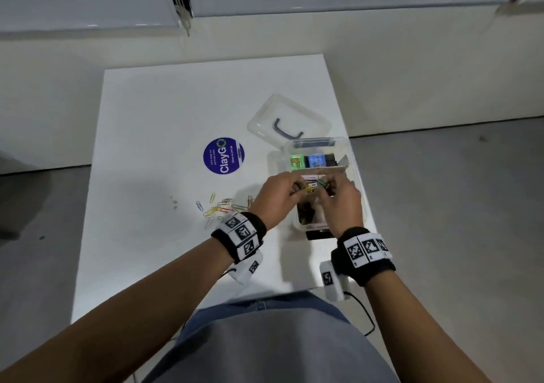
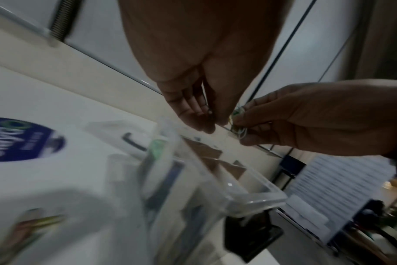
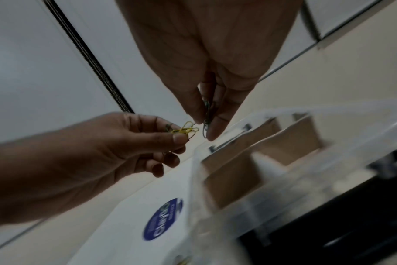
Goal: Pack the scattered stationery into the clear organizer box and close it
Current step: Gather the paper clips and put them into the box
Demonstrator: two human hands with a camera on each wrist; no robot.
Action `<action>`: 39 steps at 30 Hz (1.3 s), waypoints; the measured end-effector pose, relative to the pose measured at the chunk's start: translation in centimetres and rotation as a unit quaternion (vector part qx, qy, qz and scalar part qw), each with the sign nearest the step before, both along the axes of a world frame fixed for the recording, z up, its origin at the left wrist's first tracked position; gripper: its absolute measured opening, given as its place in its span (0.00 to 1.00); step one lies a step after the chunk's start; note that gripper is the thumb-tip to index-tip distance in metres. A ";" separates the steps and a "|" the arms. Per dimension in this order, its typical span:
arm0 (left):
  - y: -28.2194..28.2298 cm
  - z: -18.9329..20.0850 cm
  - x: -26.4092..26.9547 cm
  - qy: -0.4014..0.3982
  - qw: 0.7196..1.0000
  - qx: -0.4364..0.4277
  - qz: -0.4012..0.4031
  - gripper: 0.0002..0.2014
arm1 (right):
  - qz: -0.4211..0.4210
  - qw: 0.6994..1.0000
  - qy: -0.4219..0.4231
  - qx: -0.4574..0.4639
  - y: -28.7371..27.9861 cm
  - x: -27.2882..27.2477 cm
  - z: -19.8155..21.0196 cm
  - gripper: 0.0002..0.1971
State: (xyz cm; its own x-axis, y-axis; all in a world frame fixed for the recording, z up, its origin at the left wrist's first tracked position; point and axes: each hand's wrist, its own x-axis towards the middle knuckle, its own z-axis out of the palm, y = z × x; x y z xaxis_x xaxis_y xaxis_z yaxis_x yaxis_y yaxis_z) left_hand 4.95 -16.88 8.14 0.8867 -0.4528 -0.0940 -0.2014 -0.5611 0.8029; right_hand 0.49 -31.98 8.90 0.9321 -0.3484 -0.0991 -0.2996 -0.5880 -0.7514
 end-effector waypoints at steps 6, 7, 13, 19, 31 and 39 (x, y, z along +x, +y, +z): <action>-8.1 -0.2 -0.3 0.007 0.992 0.097 -0.085 0.07 | 0.002 0.986 0.116 -0.123 -5.3 -0.8 -1.7 0.09; -8.6 -0.2 -0.4 0.002 0.986 0.125 -0.112 0.08 | 0.023 0.979 0.144 -0.139 -5.7 -0.8 -1.8 0.12; -6.1 -0.7 0.3 -0.030 0.986 0.136 -0.092 0.08 | 0.070 0.971 0.170 -0.152 -5.0 -0.4 -1.0 0.23; 3.8 -3.2 3.1 -0.040 0.989 0.137 0.051 0.11 | 0.163 0.978 0.086 -0.098 2.6 1.3 0.5 0.16; 16.8 -10.9 -1.7 0.159 0.930 0.320 0.087 0.39 | 0.300 0.899 0.246 -0.202 14.0 1.8 -11.1 0.43; 16.7 -11.9 -0.4 0.055 0.945 0.321 0.014 0.44 | 0.375 0.898 0.163 -0.165 16.2 3.6 -12.7 0.26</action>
